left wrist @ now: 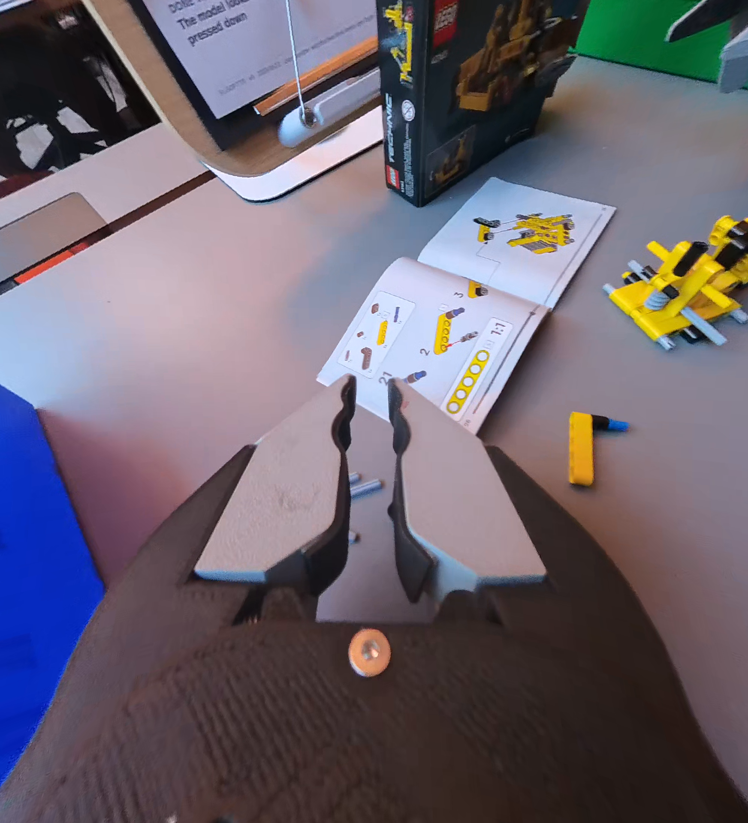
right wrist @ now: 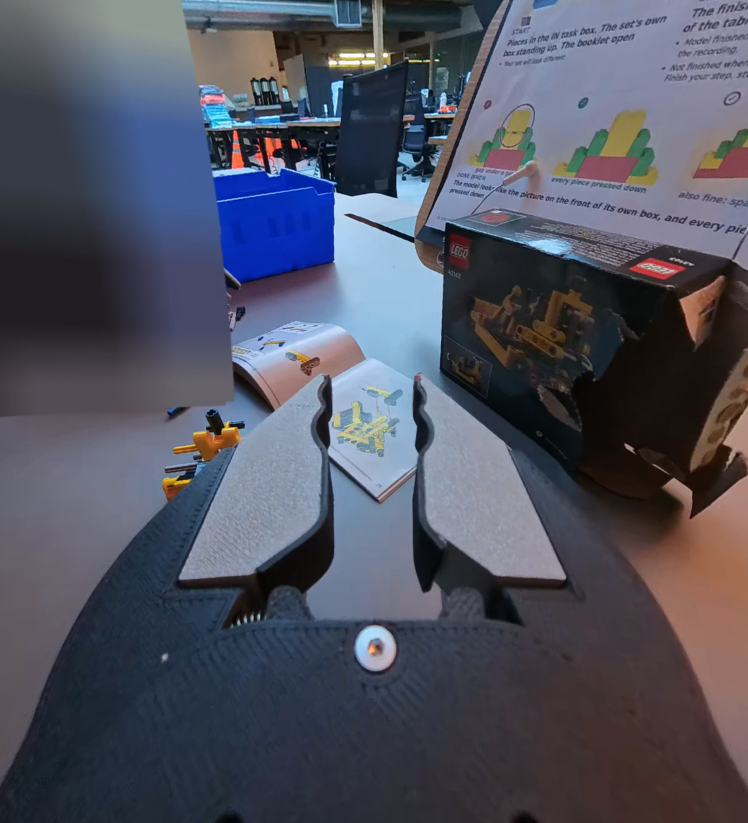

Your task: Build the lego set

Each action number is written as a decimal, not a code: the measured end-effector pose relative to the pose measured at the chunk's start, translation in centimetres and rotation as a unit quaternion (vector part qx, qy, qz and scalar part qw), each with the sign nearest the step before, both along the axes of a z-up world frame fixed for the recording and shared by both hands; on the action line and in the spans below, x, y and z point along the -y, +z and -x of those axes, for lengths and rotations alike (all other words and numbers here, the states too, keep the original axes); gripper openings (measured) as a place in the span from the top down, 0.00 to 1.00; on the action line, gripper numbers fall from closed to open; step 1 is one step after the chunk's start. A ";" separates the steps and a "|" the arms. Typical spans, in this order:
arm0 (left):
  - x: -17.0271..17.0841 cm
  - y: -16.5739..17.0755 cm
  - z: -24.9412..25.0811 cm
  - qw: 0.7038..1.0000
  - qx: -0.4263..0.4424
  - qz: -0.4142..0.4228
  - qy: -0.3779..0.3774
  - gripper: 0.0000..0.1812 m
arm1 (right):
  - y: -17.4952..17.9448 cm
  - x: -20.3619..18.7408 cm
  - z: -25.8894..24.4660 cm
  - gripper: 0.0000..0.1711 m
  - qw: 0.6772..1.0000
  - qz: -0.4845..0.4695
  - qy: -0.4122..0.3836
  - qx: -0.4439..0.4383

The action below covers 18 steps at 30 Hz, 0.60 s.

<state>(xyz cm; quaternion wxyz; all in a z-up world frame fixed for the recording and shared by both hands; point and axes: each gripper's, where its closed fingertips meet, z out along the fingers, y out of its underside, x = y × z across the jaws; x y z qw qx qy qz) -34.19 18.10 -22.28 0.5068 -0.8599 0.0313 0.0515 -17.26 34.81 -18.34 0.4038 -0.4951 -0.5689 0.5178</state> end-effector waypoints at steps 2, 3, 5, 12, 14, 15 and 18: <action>0.0 -0.1 0.2 1.000 -0.002 0.000 0.003 0.94 | 0.0 -0.2 0.0 0.81 1.000 -0.006 0.000 0.001; -0.1 -0.1 0.1 1.000 -0.001 0.000 0.002 0.93 | -0.1 -0.4 0.0 0.81 1.000 -0.015 -0.004 0.003; -0.2 -0.2 0.1 1.000 0.000 0.000 0.002 0.93 | -0.3 -0.9 0.0 0.81 0.999 -0.032 -0.013 0.007; -0.2 -0.6 0.1 1.000 0.001 0.008 -0.001 0.93 | 0.1 -1.2 -0.2 0.81 1.000 -0.017 -0.014 -0.002; -0.1 -0.4 0.0 1.000 -0.002 0.005 -0.002 0.94 | 0.1 -0.9 -0.2 0.81 1.000 -0.021 -0.010 -0.003; -0.1 -0.3 0.0 1.000 -0.003 0.003 -0.002 0.94 | 0.1 -0.8 -0.1 0.81 1.000 -0.024 -0.008 -0.002; -0.1 -0.4 -0.2 1.000 -0.007 0.007 -0.004 0.94 | 0.1 -0.4 -0.1 0.82 1.000 -0.028 -0.003 -0.002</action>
